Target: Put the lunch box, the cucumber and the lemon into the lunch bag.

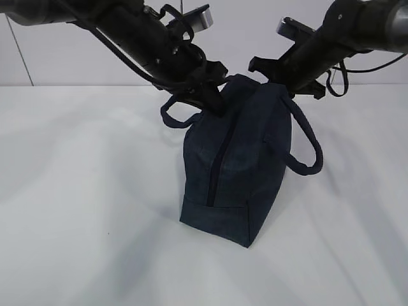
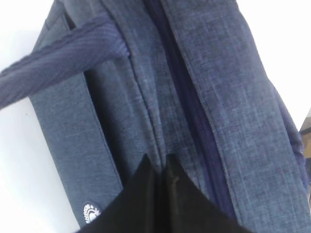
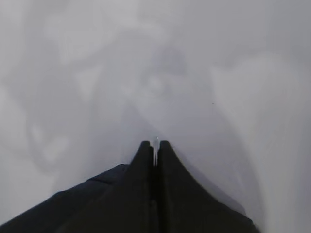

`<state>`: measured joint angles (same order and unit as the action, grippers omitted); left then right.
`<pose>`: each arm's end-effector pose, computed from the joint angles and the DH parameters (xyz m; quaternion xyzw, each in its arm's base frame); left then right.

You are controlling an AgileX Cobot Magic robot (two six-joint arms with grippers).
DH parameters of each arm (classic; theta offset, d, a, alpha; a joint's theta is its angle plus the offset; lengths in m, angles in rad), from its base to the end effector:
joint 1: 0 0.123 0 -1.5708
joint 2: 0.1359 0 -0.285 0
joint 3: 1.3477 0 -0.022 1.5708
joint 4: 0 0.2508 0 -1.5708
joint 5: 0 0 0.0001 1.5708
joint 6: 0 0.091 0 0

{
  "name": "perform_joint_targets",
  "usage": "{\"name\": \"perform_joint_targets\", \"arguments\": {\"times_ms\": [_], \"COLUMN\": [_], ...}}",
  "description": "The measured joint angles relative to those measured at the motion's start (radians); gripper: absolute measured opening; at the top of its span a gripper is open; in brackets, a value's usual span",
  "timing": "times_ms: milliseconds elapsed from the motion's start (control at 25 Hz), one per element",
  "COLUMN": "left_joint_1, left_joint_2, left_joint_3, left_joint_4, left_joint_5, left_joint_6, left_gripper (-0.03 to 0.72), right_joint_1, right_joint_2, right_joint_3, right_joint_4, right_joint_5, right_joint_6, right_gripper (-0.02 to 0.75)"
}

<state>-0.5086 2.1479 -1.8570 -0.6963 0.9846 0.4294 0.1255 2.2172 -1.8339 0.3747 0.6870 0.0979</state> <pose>0.3902 -0.2733 0.2422 0.3000 0.8825 -0.3217 0.1661 0.4922 0.0834 0.2011 0.0906 0.9417 0.1855 0.2655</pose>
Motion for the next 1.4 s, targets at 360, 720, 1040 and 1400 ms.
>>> {"name": "perform_joint_targets", "arguments": {"times_ms": [360,720,1040,1400], "left_joint_1": [0.000,0.000,0.010,0.140], "left_joint_2": [0.000,0.000,-0.005,-0.073], "left_joint_3": [0.000,0.000,0.000,-0.007], "left_joint_4": [0.005,0.024,0.031,0.047], "left_joint_5": [0.002,0.012,0.010,0.220], "left_joint_6": [0.007,0.011,-0.004,-0.086], "left_gripper": [-0.008,0.006,0.437,0.458], "right_joint_1": [-0.004,-0.004,-0.004,-0.004], "right_joint_2": [0.035,0.044,0.046,0.021], "right_joint_3": [-0.012,-0.175,-0.480,-0.734], "right_joint_4": [0.024,0.019,-0.068,-0.061], "right_joint_5": [0.017,0.106,0.348,0.568], "right_joint_6": [0.000,-0.092,-0.127,-0.123], "right_gripper": [0.018,0.157,0.522,0.525]}}
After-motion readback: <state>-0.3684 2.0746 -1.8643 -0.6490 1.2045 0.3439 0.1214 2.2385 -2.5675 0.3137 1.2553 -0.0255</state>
